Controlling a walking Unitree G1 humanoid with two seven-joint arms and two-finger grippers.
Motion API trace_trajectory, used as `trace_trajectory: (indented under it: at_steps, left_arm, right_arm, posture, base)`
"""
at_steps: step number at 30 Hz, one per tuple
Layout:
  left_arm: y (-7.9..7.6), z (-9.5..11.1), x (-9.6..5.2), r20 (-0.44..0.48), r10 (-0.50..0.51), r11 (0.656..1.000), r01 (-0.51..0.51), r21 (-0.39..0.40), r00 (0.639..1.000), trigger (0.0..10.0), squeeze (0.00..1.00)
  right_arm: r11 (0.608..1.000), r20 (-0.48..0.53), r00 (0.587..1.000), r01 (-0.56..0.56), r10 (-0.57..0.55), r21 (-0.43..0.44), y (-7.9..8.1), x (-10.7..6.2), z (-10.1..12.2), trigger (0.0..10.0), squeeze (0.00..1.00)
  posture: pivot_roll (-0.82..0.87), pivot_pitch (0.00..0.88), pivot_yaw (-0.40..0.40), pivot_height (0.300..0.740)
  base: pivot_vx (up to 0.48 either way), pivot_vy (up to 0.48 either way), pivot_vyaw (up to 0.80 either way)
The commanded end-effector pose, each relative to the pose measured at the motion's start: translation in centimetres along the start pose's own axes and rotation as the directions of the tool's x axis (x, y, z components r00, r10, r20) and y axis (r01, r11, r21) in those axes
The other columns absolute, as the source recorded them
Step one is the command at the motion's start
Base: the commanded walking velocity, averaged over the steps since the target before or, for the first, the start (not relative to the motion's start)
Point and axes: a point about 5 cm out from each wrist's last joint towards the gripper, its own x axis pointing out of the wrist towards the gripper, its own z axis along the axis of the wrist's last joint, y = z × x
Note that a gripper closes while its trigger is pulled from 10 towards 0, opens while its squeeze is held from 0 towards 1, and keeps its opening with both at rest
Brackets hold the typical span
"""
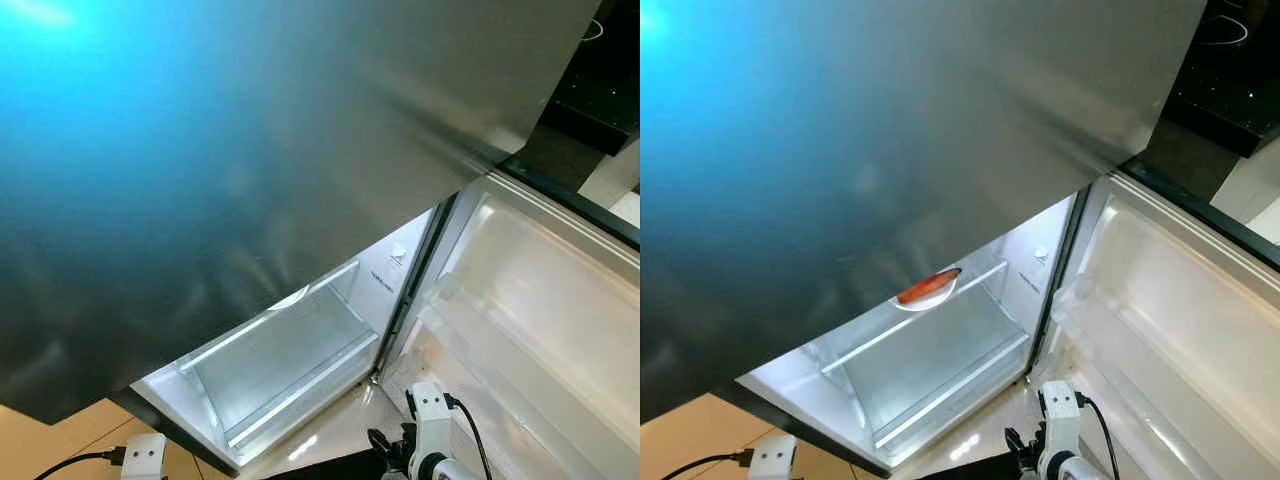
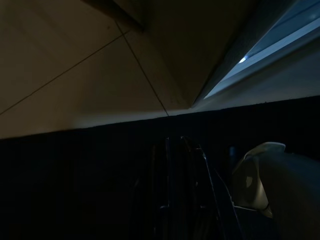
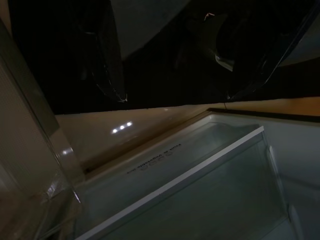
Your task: Restocking fridge
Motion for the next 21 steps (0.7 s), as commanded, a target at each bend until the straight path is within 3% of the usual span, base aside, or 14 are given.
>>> trace_trajectory:
  at_steps: [1,14,21]
  left_arm:
    - [-0.08,-0.89,-0.37,-0.027,-0.007,1.0,0.007,0.003,1.0,10.0,0.0]
    - [-0.05,-0.92,-0.42,-0.026,-0.022,1.0,0.023,0.01,0.999,10.0,0.0]
    - [-0.04,-0.93,-0.43,-0.026,-0.028,1.0,0.028,0.01,0.999,10.0,0.0]
  right_arm:
    - [1.0,-0.028,1.0,0.006,-0.006,0.006,0.04,-0.21,-0.77,10.0,0.0]
    - [1.0,-0.037,0.999,0.017,-0.017,0.003,-0.04,-0.4,-1.15,10.0,0.0]
    - [1.0,-0.038,0.999,0.017,-0.017,0.004,0.01,-0.42,-1.24,10.0,0.0]
  posture:
    - [-0.09,0.135,0.028,0.689]
    - [-0.1,0.126,0.031,0.689]
    - [-0.1,0.122,0.035,0.689]
  base:
    - [0.0,0.0,0.0]
    - [0.0,0.0,0.0]
    - [-0.318,0.0,0.0]
